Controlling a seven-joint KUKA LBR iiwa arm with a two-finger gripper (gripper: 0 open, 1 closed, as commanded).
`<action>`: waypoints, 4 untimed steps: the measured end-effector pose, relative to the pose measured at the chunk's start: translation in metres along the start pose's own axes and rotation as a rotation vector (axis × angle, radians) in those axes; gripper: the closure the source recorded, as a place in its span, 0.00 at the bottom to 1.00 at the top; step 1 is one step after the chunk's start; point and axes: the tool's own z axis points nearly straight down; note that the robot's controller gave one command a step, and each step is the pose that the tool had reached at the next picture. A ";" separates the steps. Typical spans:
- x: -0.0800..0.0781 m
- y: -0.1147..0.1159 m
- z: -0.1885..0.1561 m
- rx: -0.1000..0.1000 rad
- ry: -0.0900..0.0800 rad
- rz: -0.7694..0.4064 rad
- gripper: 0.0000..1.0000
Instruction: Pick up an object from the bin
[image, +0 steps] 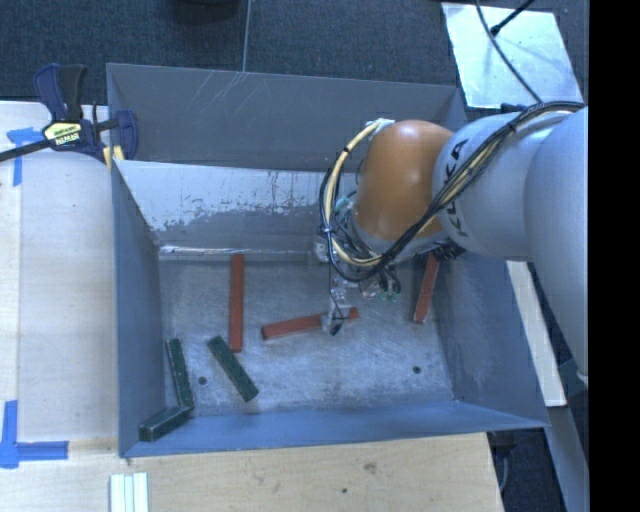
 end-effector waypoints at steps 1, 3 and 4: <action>0.080 0.053 0.011 0.000 0.008 0.022 0.00; 0.037 0.113 -0.097 -0.002 -0.010 -0.006 1.00; 0.040 0.110 -0.092 0.003 0.000 -0.003 0.00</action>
Offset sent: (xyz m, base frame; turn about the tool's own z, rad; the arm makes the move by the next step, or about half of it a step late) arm -0.0784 0.0472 -0.0106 0.0270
